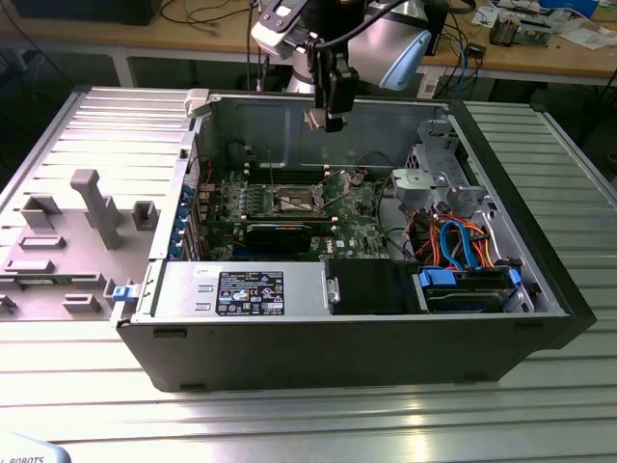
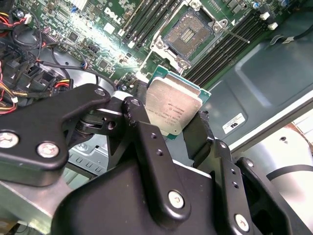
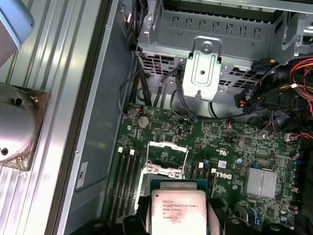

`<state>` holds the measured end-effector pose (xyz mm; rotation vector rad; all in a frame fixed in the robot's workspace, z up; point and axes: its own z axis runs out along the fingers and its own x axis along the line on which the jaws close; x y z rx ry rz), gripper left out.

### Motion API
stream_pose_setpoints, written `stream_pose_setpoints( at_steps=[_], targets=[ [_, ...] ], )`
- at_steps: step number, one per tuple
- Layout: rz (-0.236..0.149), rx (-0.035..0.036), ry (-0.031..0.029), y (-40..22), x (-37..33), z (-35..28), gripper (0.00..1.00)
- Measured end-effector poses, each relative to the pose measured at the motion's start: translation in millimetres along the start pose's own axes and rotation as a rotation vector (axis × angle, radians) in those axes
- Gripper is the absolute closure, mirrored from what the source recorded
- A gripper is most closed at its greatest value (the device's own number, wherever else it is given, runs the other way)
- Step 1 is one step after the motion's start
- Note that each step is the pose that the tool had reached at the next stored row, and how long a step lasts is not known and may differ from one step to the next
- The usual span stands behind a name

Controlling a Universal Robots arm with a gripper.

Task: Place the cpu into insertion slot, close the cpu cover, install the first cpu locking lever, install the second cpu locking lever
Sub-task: 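Place the cpu into insertion slot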

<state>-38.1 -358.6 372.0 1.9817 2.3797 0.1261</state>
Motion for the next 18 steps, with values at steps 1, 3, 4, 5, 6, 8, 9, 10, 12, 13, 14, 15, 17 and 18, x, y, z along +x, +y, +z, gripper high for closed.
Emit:
stream_pose_setpoints(
  at_steps=[1,3,4,5,6,8,9,10,12,13,14,15,17,18],
  targets=[
    [0.003,0.0000,-0.0003,0.0,0.0,0.0,0.46],
    [0.010,-0.0002,-0.0009,0.0,0.0,0.0,0.46],
    [0.013,-0.0002,-0.0012,0.0,0.0,0.0,0.46],
    [0.016,-0.0002,-0.0015,0.0,0.0,0.0,0.46],
    [0.018,-0.0004,-0.0016,0.0,0.0,0.0,0.46],
    [0.022,-0.0004,-0.0020,0.0,0.0,0.0,0.46],
    [0.025,-0.0005,-0.0023,0.0,0.0,0.0,0.46],
    [0.027,-0.0005,-0.0024,0.0,0.0,0.0,0.46],
    [0.032,-0.0006,-0.0029,0.0,0.0,0.0,0.46],
    [0.034,-0.0006,-0.0031,0.0,0.0,0.0,0.46],
    [0.036,-0.0007,-0.0032,0.0,0.0,0.0,0.46],
    [0.038,-0.0007,-0.0034,0.0,0.0,0.0,0.46],
    [0.038,-0.0007,-0.0035,0.0,0.0,0.0,0.46],
    [0.038,-0.0007,-0.0035,0.0,0.0,0.0,0.46]
  ],
)
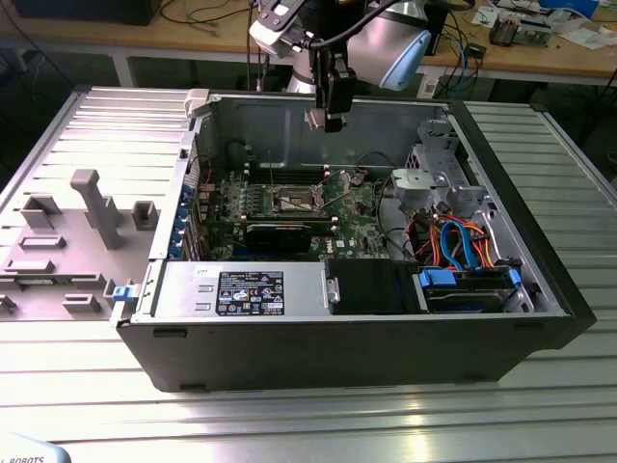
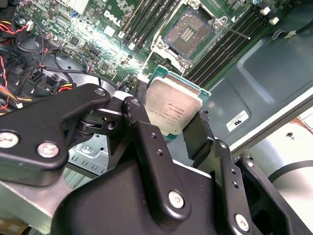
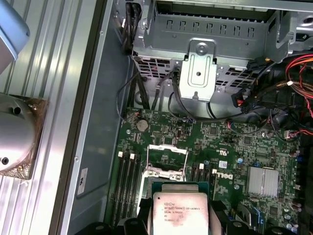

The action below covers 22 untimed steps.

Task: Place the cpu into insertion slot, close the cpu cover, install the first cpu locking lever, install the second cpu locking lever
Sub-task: 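Place the cpu into insertion slot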

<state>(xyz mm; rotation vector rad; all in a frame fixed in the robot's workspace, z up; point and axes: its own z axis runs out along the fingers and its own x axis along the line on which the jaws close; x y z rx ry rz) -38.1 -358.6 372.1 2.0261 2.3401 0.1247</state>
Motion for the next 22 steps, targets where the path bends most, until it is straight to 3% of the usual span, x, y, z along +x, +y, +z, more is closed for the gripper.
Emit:
stream_pose_setpoints(
  at_steps=[9,22],
  targets=[
    [0.003,-0.0001,-0.0002,0.0,0.0,0.0,0.46],
    [0.061,-0.0012,-0.0055,0.0,0.0,0.0,0.46]
  ],
)
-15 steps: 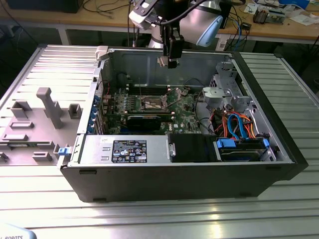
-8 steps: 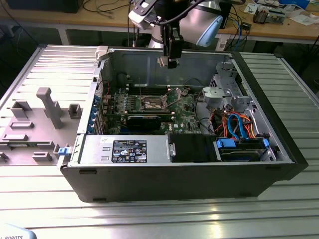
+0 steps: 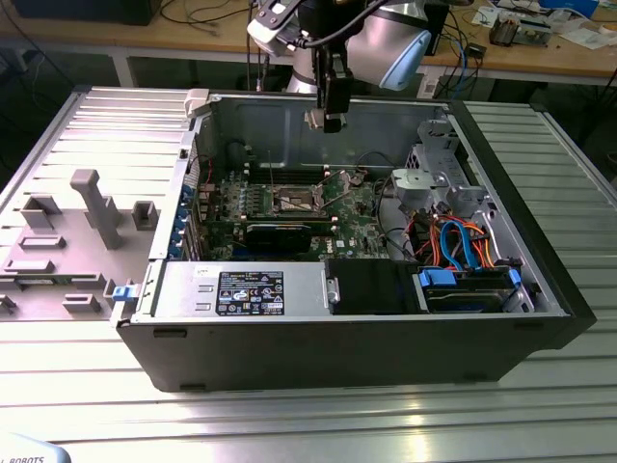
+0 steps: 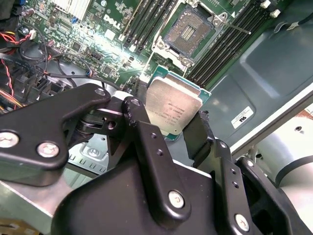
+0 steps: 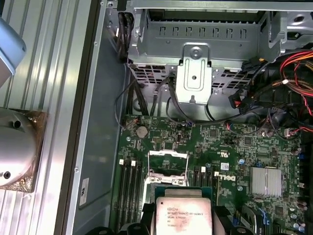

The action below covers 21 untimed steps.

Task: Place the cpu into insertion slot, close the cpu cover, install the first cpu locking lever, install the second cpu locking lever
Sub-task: 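Place the cpu into insertion slot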

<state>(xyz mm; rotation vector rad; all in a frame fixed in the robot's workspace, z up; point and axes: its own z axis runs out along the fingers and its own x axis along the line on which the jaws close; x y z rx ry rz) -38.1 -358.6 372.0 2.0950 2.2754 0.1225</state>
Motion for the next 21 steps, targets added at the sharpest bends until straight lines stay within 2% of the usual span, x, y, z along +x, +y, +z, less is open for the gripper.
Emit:
stream_pose_setpoints(
  at_steps=[13,17,21],
  targets=[
    [0.003,-0.0001,-0.0002,0.0,0.0,0.0,0.46],
    [0.040,-0.0007,-0.0035,-0.4,0.1,0.3,0.46],
    [0.048,-0.0011,-0.0030,-3.6,0.4,0.4,0.46]
  ],
)
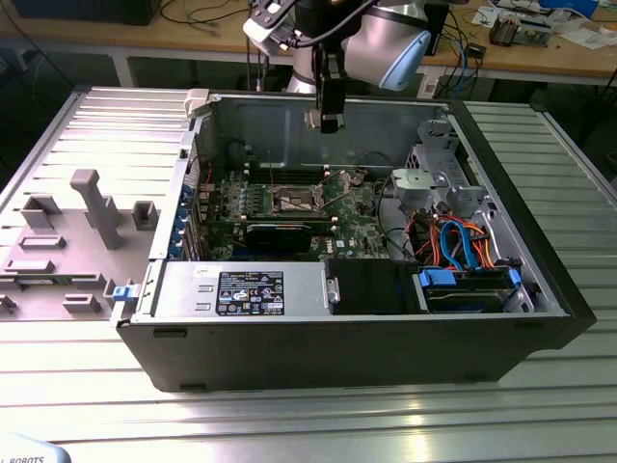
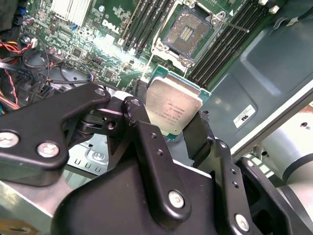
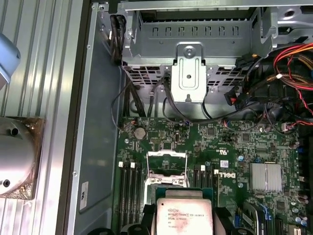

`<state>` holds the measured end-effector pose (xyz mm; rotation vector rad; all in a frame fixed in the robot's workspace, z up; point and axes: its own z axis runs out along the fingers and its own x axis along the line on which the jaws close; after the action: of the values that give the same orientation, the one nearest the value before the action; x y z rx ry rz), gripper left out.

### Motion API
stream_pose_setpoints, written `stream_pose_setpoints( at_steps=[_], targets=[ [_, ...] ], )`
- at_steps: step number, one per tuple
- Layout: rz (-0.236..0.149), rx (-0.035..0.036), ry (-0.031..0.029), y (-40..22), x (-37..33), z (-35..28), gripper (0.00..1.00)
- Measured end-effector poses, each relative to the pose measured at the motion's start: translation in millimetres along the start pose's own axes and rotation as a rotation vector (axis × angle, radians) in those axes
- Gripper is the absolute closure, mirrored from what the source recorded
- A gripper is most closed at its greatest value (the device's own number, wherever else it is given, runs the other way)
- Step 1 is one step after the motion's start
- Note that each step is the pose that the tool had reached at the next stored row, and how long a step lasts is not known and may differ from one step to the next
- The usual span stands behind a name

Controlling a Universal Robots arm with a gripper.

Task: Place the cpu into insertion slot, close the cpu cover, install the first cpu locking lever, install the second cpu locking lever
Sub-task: 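Place the cpu into insertion slot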

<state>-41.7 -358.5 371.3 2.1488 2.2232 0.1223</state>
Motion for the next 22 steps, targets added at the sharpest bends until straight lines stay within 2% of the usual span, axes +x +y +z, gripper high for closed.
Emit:
stream_pose_setpoints(
  at_steps=[22],
  targets=[
    [0.000,0.0004,-0.0002,-0.9,-0.1,3.6,0.46]
  ],
)
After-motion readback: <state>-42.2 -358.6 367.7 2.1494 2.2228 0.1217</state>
